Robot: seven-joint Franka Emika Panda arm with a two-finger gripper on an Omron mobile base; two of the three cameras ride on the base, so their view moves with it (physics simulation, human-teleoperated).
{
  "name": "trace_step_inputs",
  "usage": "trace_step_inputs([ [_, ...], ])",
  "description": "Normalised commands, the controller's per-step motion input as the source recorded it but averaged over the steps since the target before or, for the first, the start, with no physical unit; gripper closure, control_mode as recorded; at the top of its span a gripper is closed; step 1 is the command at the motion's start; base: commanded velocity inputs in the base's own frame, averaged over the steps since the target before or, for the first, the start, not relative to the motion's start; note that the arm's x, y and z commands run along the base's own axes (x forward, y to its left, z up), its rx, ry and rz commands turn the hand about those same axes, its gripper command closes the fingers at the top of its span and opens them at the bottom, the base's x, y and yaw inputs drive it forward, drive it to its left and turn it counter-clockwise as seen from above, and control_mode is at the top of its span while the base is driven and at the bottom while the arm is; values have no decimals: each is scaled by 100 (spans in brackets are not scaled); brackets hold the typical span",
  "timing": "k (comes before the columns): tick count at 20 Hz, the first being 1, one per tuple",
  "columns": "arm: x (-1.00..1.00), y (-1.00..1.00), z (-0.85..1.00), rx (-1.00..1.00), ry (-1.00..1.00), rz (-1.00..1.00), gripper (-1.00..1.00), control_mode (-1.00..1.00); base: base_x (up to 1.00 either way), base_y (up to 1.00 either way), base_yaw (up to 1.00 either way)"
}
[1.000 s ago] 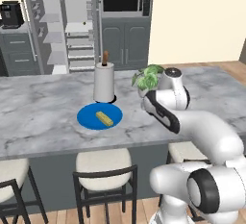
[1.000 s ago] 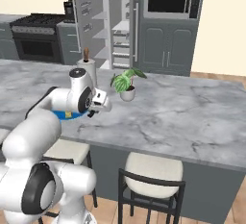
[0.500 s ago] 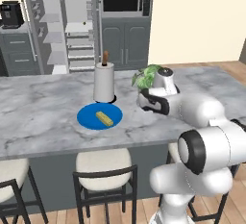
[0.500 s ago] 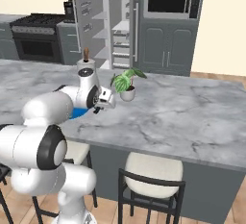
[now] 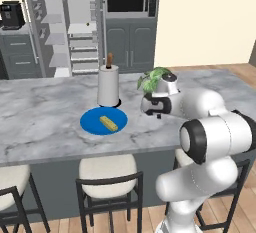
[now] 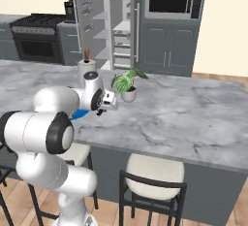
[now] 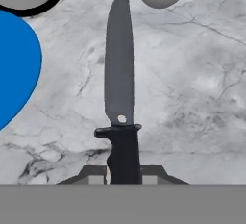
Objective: Retrieve the butter from the fridge and place it on a plate on the dining table. Then retrieve the butter knife by the fridge and place it near the plate.
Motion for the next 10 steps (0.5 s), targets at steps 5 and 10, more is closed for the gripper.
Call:
trace_step_inputs([
  [5,22,0,-36,0,0,5,100,-100,0,0,0],
  [10,37,5,-29,0,0,2,100,-100,0,0,0],
])
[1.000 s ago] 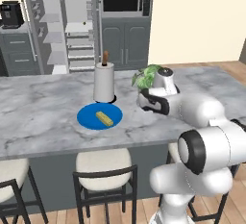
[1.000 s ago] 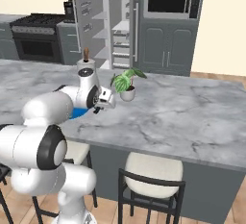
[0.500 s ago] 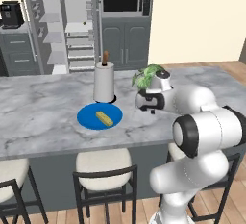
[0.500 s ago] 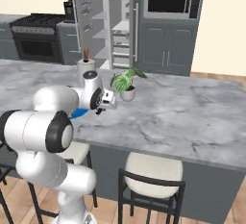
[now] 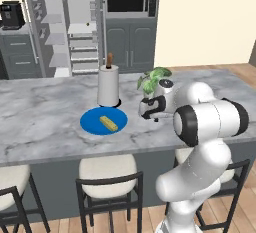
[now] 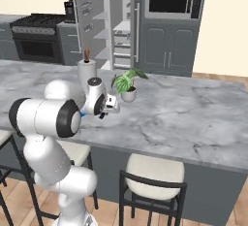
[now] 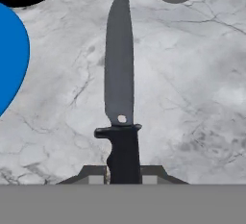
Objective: Retrieve the butter from the fridge and place it on a plate on the dining table. Then retrieve the butter knife by the fridge and place it near the plate.
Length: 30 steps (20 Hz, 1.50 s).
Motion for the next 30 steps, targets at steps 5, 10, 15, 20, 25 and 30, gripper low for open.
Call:
trace_step_inputs([
  [5,33,8,-23,0,0,0,100,-100,0,0,0],
  [10,27,14,-15,0,0,0,100,-100,0,0,0],
  [15,24,14,-13,0,0,0,100,-100,0,0,0],
  [20,22,12,-14,0,0,0,100,-100,0,0,0],
  [25,8,3,-31,0,2,0,100,-100,0,0,0],
  [30,9,6,-34,0,1,0,100,-100,0,0,0],
])
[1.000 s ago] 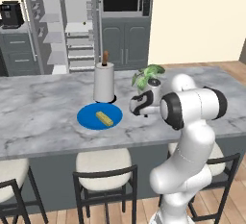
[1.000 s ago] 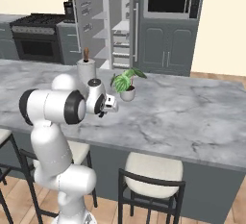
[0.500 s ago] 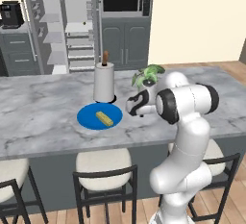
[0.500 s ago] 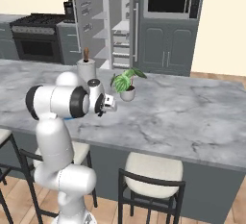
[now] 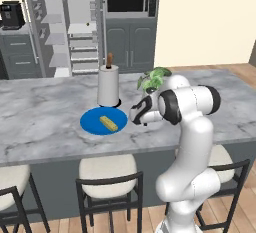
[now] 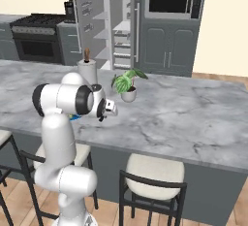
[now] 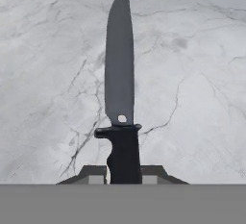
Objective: Retrieve the butter from the fridge and place it on a plate on the dining table. Then retrieve the butter knife by the fridge and place it near the plate.
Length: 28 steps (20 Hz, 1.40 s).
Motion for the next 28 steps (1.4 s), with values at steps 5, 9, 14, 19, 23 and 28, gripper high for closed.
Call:
trace_step_inputs([
  [5,11,6,-16,0,1,0,100,-100,0,0,0],
  [9,7,2,0,0,0,0,100,-100,0,0,0],
  [14,11,6,0,0,0,0,-100,-100,0,0,0],
  [19,10,5,0,0,0,0,-100,-100,0,0,0],
  [23,5,3,0,0,0,0,-100,-100,0,0,0],
  [28,5,7,0,0,0,0,-100,-100,0,0,0],
])
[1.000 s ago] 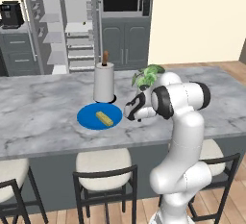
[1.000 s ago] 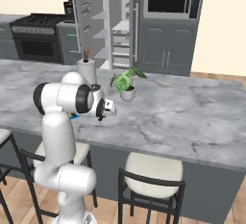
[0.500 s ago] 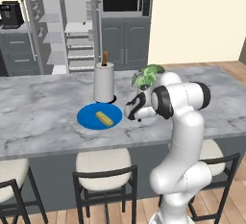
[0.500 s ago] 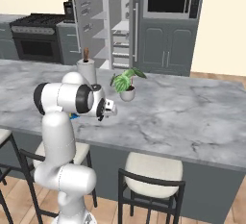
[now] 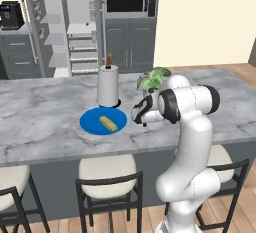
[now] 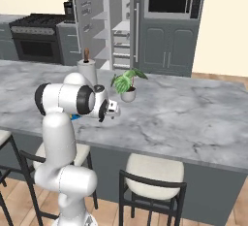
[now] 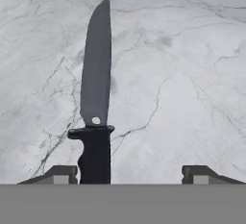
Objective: Retrieve the butter from the fridge and place it on a plate on the dining table. Then retrieve the butter knife by the fridge and place it near the plate.
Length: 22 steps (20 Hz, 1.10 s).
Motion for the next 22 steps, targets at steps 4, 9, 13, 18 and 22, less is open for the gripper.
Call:
trace_step_inputs([
  [4,6,24,12,0,0,0,-100,-100,0,0,0],
  [9,0,5,22,0,0,-1,-100,-100,0,0,0],
  [13,0,-4,12,0,6,-1,-100,-100,0,0,0],
  [18,-17,0,50,0,6,0,-100,-100,0,0,0],
  [22,-35,3,69,5,5,-3,-100,-100,0,0,0],
])
